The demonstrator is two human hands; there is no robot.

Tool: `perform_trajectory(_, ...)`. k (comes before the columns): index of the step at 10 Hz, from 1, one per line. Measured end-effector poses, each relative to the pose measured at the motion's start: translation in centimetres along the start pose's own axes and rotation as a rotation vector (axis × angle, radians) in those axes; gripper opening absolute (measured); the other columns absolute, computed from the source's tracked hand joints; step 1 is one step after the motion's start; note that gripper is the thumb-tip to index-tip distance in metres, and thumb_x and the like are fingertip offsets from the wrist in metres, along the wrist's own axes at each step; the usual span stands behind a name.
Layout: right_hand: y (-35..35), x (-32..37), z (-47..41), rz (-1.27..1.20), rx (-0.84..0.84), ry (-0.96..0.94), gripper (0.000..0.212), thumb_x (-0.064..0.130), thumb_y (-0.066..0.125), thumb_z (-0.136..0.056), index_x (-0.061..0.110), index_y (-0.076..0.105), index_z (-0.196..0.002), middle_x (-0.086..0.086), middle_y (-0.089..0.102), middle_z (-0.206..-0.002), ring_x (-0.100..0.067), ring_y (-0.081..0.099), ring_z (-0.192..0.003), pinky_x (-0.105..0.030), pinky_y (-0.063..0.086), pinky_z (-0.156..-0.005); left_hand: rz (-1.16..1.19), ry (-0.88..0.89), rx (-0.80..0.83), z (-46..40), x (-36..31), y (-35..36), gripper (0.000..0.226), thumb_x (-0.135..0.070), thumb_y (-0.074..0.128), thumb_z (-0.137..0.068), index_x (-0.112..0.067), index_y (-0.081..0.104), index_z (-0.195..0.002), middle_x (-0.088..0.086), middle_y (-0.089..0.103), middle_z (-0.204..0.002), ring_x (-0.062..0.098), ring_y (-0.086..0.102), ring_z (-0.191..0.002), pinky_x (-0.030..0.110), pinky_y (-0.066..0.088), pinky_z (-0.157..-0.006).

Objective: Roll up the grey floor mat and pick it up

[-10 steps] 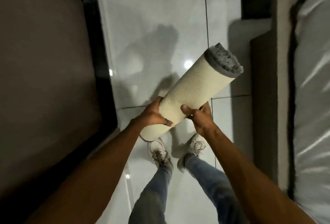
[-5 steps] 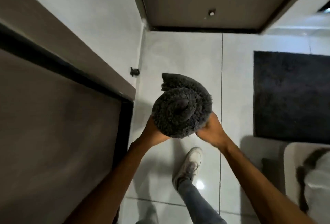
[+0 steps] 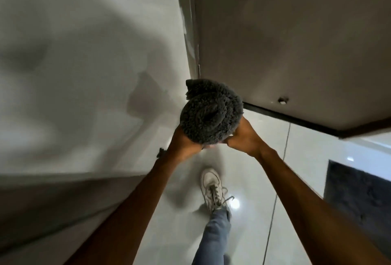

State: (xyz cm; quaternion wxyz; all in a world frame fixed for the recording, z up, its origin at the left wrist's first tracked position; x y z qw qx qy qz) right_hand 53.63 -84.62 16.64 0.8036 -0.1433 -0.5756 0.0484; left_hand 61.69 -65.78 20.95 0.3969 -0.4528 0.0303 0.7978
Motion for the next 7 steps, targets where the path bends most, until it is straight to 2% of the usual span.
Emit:
perform_trajectory(1, -1.5, -1.0, -6.8, -0.049, 0.104, 0.082, 0.106, 0.026, 0.097, -0.059, 0.046, 0.039, -0.146, 0.056, 0.050, -0.123, 0.029, 0.050, -0.117, 0.003, 0.048, -0.081, -0.027, 0.057, 0.145, -8.0, -0.2, -0.4, 0.074, -0.003, 0.083, -0.076, -0.010, 0.046, -0.140, 0.006, 0.058, -0.134, 0.024, 0.058, -0.125, 0.029, 0.052, -0.096)
perform_trajectory(2, -2.7, -1.2, -11.1, -0.093, 0.058, 0.096, 0.103, 0.016, 0.095, -0.072, 0.058, 0.031, -0.141, 0.050, 0.049, -0.128, 0.028, 0.049, -0.116, 0.005, 0.045, -0.083, 0.042, 0.073, 0.187, -13.1, -1.0, -1.1, 0.086, -0.026, 0.081, -0.080, -0.028, 0.032, -0.150, -0.001, 0.050, -0.146, 0.015, 0.055, -0.129, 0.041, 0.051, -0.106)
perform_trajectory(3, -4.3, 0.1, -15.6, -0.104, 0.000, 0.134, 0.096, 0.017, 0.093, -0.076, 0.034, 0.034, -0.149, 0.024, 0.054, -0.133, 0.007, 0.056, -0.117, -0.011, 0.052, -0.089, 0.032, 0.057, 0.131, -16.9, -2.7, -2.0, 0.081, -0.052, 0.075, -0.074, -0.040, 0.036, -0.145, -0.007, 0.058, -0.136, 0.009, 0.060, -0.120, 0.040, 0.050, -0.104)
perform_trajectory(4, -5.9, 1.9, -20.7, -0.052, 0.055, 0.150, 0.091, 0.014, 0.090, -0.079, 0.020, 0.037, -0.153, 0.000, 0.057, -0.140, -0.011, 0.057, -0.118, -0.021, 0.057, -0.090, 0.028, 0.037, 0.077, -20.1, -4.3, -3.2, 0.072, -0.058, 0.069, -0.073, -0.045, 0.042, -0.138, -0.011, 0.061, -0.128, 0.011, 0.057, -0.121, 0.042, 0.046, -0.106)
perform_trajectory(5, -6.0, 2.3, -25.2, 0.028, 0.061, 0.158, 0.084, 0.024, 0.087, -0.084, 0.019, 0.039, -0.153, 0.004, 0.058, -0.132, -0.012, 0.060, -0.111, -0.011, 0.056, -0.075, 0.029, -0.005, 0.049, -23.1, -5.7, -3.9, 0.063, -0.059, 0.065, -0.084, -0.038, 0.046, -0.140, -0.011, 0.060, -0.129, 0.018, 0.055, -0.125, 0.043, 0.046, -0.105)
perform_trajectory(6, -5.7, 2.2, -28.5, 0.048, -0.056, 0.222, 0.087, 0.029, 0.089, -0.082, 0.014, 0.041, -0.154, -0.001, 0.060, -0.140, -0.021, 0.061, -0.122, -0.020, 0.058, -0.094, 0.134, -0.122, 0.006, -25.3, -7.1, -3.8, 0.071, -0.066, 0.059, -0.087, -0.037, 0.038, -0.147, -0.011, 0.051, -0.131, 0.014, 0.047, -0.119, 0.036, 0.038, -0.097)
perform_trajectory(7, -5.3, 1.6, -27.9, -0.008, -0.082, 0.280, 0.094, 0.034, 0.086, -0.084, 0.016, 0.033, -0.159, -0.010, 0.050, -0.156, -0.029, 0.048, -0.143, -0.044, 0.044, -0.118, 0.192, -0.230, -0.066, -25.0, -7.1, -2.7, 0.087, -0.071, 0.059, -0.083, -0.037, 0.022, -0.154, -0.001, 0.037, -0.155, 0.026, 0.041, -0.135, 0.050, 0.037, -0.111)
Point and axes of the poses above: each hand's wrist, its own z-axis away from the middle knuckle, its own y-axis out of the palm, x = y × z, the point moved 2 cm from there along -z, towards the middle knuckle
